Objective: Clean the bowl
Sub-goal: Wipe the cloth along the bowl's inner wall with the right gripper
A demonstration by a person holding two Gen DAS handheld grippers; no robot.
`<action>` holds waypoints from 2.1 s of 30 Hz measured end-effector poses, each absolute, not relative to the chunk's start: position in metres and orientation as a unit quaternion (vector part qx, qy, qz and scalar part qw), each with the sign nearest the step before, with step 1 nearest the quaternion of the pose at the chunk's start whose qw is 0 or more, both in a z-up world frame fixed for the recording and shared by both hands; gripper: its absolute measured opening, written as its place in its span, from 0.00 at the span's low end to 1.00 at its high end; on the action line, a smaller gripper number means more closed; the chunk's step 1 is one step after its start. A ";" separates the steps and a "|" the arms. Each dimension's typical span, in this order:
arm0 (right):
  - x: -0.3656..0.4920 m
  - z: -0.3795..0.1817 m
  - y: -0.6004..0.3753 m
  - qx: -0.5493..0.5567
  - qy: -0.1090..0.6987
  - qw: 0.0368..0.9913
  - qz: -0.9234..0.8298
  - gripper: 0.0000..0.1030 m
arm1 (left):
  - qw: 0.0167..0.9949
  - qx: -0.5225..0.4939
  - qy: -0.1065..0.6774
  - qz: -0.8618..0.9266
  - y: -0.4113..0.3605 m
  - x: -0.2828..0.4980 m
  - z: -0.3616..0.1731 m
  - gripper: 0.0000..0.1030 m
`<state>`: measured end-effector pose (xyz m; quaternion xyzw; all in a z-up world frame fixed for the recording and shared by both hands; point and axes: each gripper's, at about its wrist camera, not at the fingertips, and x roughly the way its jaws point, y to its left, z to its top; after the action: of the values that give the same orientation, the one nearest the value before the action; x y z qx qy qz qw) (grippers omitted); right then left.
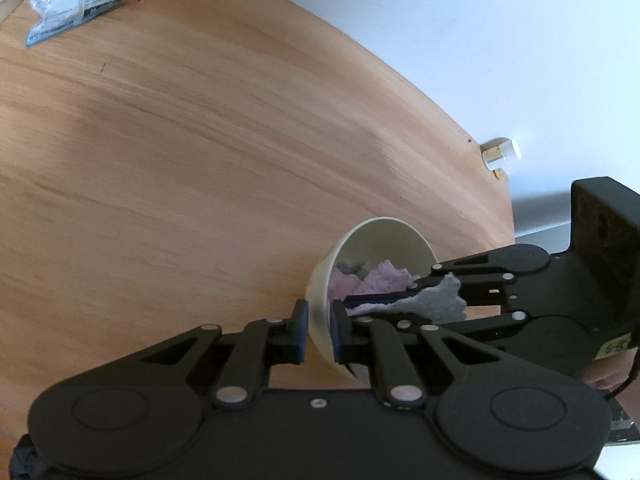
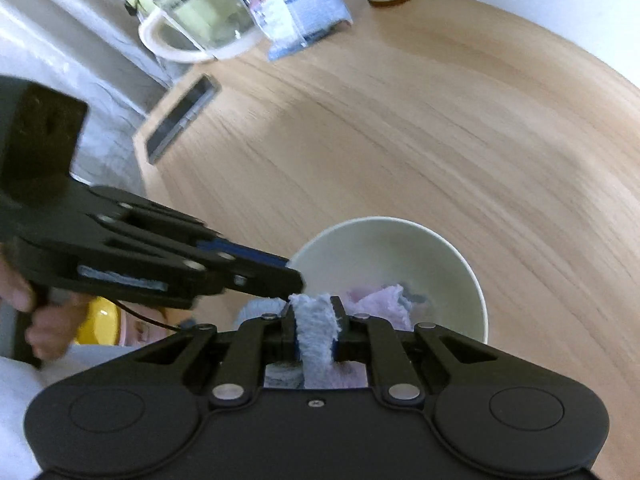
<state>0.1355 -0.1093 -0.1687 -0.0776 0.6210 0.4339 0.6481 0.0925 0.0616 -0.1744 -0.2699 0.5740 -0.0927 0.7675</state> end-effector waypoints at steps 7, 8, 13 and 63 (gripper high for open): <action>0.146 -0.149 -0.116 -0.115 0.584 0.684 0.422 0.49 | 0.772 -0.260 0.572 -0.096 0.066 0.091 -0.171 0.11; 0.149 -0.142 -0.120 -0.111 0.577 0.692 0.419 0.49 | 0.773 -0.258 0.572 -0.096 0.066 0.091 -0.170 0.11; 0.161 -0.102 -0.140 -0.050 0.571 0.691 0.440 0.50 | 0.779 -0.243 0.571 -0.091 0.063 0.094 -0.167 0.13; 0.091 -0.184 -0.073 -0.394 0.476 0.655 0.435 0.26 | 0.772 -0.189 0.593 -0.130 0.052 0.105 -0.168 0.13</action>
<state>0.0915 -0.0733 -0.1837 -0.3941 0.4761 0.4347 0.6551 0.1048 0.0522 -0.1683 -0.1888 0.5932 -0.1300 0.7717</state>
